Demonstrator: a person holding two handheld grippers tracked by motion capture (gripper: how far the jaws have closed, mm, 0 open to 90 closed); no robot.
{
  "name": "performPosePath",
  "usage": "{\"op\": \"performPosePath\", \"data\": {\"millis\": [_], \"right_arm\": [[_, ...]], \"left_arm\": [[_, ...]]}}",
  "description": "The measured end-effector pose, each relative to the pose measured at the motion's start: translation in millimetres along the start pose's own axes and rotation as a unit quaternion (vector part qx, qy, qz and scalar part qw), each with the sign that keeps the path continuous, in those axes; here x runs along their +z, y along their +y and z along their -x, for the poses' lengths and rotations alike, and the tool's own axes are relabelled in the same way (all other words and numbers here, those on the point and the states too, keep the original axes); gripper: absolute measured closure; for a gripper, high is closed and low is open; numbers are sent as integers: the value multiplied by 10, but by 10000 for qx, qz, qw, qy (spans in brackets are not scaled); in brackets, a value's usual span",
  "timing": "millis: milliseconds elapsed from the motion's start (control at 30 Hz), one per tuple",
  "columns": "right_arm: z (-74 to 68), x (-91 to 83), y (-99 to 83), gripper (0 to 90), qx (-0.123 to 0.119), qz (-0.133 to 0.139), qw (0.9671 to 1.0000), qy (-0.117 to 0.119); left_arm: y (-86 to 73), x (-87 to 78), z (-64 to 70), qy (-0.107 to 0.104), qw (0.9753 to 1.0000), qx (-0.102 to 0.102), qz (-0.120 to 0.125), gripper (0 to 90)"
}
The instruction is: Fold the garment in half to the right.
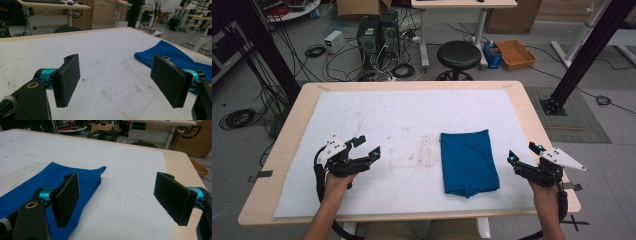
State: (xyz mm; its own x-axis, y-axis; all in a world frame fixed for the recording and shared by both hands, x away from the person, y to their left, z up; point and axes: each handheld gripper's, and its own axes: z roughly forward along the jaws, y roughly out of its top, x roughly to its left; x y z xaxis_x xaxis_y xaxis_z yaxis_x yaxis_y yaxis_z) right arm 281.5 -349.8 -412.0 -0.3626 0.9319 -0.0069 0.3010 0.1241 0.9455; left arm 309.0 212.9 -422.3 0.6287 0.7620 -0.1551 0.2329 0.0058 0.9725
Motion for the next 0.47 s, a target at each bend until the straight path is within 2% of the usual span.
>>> {"op": "performPosePath", "data": {"millis": [467], "right_arm": [[5, 5, -6, 204, 1, -7, 10000, 11]], "left_arm": [[-6, -3, -9, 28, 10000, 17, -18, 238]]}}
